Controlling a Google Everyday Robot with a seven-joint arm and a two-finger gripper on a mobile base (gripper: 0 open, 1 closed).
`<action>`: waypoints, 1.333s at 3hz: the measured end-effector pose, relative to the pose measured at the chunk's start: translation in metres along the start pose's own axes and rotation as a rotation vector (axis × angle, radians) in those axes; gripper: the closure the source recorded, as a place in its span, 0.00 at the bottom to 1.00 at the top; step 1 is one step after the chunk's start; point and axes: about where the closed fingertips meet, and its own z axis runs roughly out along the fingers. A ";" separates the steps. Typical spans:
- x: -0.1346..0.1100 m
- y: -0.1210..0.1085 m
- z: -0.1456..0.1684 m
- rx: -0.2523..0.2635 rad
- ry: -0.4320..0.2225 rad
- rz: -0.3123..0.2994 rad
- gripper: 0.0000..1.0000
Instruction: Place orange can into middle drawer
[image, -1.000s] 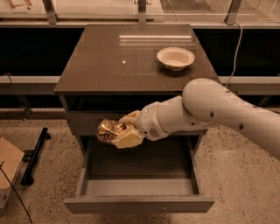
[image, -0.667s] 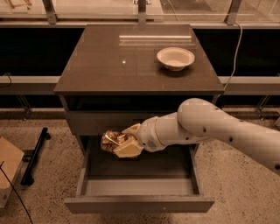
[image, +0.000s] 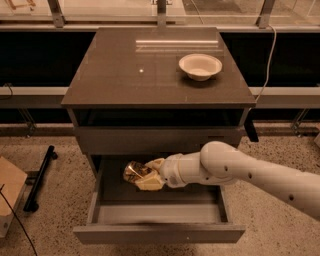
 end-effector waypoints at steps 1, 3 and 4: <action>0.018 0.001 0.014 -0.025 -0.007 0.033 1.00; 0.029 -0.004 0.019 0.003 0.063 0.042 1.00; 0.061 -0.015 0.029 0.018 0.151 0.084 1.00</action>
Offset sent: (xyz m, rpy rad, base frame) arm -0.0033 0.0033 -0.0223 0.0217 0.0360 0.0022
